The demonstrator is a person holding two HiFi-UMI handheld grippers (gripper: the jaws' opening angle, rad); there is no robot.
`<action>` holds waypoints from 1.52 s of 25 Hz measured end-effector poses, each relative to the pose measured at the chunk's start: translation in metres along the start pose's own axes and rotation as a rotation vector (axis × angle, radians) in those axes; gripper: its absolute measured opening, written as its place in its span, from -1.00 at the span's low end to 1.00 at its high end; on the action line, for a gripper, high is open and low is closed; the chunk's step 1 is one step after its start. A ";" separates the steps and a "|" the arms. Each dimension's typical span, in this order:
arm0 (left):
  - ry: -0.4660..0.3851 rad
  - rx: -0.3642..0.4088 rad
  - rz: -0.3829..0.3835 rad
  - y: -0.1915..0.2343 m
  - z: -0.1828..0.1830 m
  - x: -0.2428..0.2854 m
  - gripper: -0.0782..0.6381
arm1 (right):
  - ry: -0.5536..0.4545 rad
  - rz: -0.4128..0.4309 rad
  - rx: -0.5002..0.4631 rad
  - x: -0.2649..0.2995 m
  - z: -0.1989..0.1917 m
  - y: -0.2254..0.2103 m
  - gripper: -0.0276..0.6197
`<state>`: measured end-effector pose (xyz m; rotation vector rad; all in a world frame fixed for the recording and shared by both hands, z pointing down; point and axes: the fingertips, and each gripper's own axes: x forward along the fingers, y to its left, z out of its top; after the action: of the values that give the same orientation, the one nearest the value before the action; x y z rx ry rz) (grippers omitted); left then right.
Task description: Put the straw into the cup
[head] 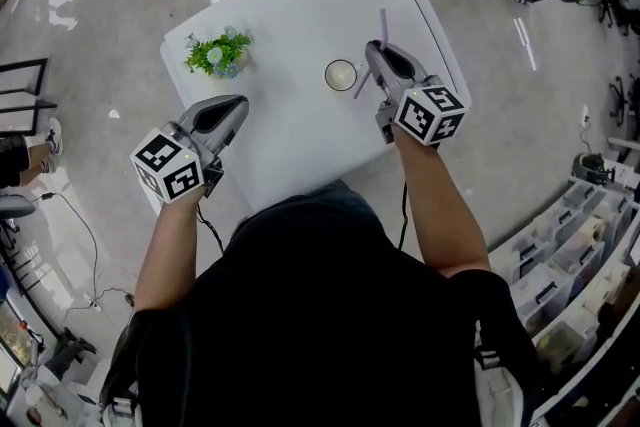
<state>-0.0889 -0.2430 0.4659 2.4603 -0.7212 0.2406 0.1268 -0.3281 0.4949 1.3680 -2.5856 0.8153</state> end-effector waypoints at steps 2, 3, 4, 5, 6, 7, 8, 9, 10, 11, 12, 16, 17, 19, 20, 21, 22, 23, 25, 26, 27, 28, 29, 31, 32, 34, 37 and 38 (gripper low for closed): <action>0.006 -0.007 0.001 0.003 -0.003 0.002 -0.78 | 0.006 0.004 0.002 0.007 -0.002 -0.003 -0.75; 0.007 -0.010 0.002 0.005 -0.004 0.003 -0.78 | 0.010 0.006 0.002 0.011 -0.002 -0.004 -0.75; 0.008 -0.013 0.004 0.008 -0.004 0.004 -0.78 | 0.013 0.008 0.003 0.015 -0.003 -0.006 -0.75; 0.008 -0.016 0.007 0.011 -0.004 0.005 -0.78 | 0.017 0.010 0.005 0.020 -0.004 -0.007 -0.75; 0.008 -0.019 0.009 0.013 -0.004 0.006 -0.78 | 0.020 0.012 0.006 0.023 -0.004 -0.008 -0.75; 0.008 -0.023 0.011 0.014 -0.003 0.006 -0.78 | 0.023 0.013 0.007 0.025 -0.004 -0.009 -0.75; 0.009 -0.026 0.014 0.015 -0.003 0.007 -0.78 | 0.027 0.016 0.009 0.028 -0.005 -0.010 -0.75; 0.010 -0.030 0.015 0.016 -0.003 0.008 -0.78 | 0.031 0.018 0.011 0.030 -0.006 -0.011 -0.75; 0.012 -0.034 0.017 0.016 -0.004 0.009 -0.78 | 0.034 0.020 0.013 0.032 -0.007 -0.013 -0.75; 0.014 -0.038 0.018 0.017 -0.005 0.010 -0.78 | 0.038 0.022 0.015 0.034 -0.009 -0.014 -0.75; 0.015 -0.042 0.018 0.017 -0.006 0.012 -0.78 | 0.040 0.022 0.017 0.036 -0.010 -0.016 -0.75; 0.023 -0.060 0.025 0.022 -0.010 0.014 -0.78 | 0.049 0.023 0.025 0.044 -0.014 -0.021 -0.75; 0.024 -0.065 0.029 0.024 -0.012 0.014 -0.78 | 0.052 0.024 0.029 0.047 -0.017 -0.023 -0.75; 0.029 -0.072 0.033 0.027 -0.015 0.016 -0.78 | 0.059 0.024 0.036 0.051 -0.022 -0.026 -0.75; 0.033 -0.075 0.031 0.027 -0.016 0.018 -0.78 | 0.062 0.022 0.040 0.052 -0.024 -0.028 -0.75; 0.038 -0.076 0.027 0.027 -0.018 0.020 -0.78 | 0.065 0.020 0.042 0.053 -0.026 -0.030 -0.75; 0.041 -0.077 0.023 0.027 -0.019 0.021 -0.78 | 0.068 0.019 0.044 0.054 -0.028 -0.031 -0.75; 0.044 -0.079 0.021 0.027 -0.020 0.023 -0.78 | 0.070 0.017 0.046 0.055 -0.029 -0.033 -0.75; 0.046 -0.084 0.022 0.028 -0.022 0.025 -0.78 | 0.074 0.015 0.048 0.057 -0.032 -0.036 -0.75; 0.046 -0.086 0.022 0.029 -0.022 0.025 -0.78 | 0.076 0.013 0.050 0.057 -0.034 -0.037 -0.75; 0.046 -0.089 0.023 0.030 -0.023 0.026 -0.78 | 0.076 0.009 0.053 0.057 -0.035 -0.039 -0.75; 0.047 -0.092 0.022 0.030 -0.024 0.028 -0.78 | 0.075 0.004 0.056 0.057 -0.036 -0.041 -0.75; 0.048 -0.095 0.021 0.030 -0.025 0.029 -0.78 | 0.074 0.000 0.061 0.056 -0.037 -0.044 -0.75; 0.051 -0.101 0.018 0.030 -0.027 0.033 -0.78 | 0.075 -0.005 0.066 0.056 -0.039 -0.048 -0.75; 0.052 -0.103 0.017 0.030 -0.028 0.034 -0.78 | 0.078 -0.005 0.066 0.056 -0.041 -0.049 -0.75; 0.055 -0.105 0.015 0.031 -0.029 0.036 -0.78 | 0.083 -0.005 0.067 0.057 -0.044 -0.051 -0.75; 0.060 -0.107 0.014 0.031 -0.031 0.037 -0.78 | 0.091 -0.007 0.071 0.057 -0.049 -0.052 -0.75; 0.062 -0.108 0.013 0.032 -0.032 0.037 -0.78 | 0.094 -0.007 0.073 0.058 -0.051 -0.052 -0.75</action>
<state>-0.0752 -0.2638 0.5189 2.3361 -0.7059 0.2740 0.1261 -0.3682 0.5784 1.3223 -2.5026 0.9572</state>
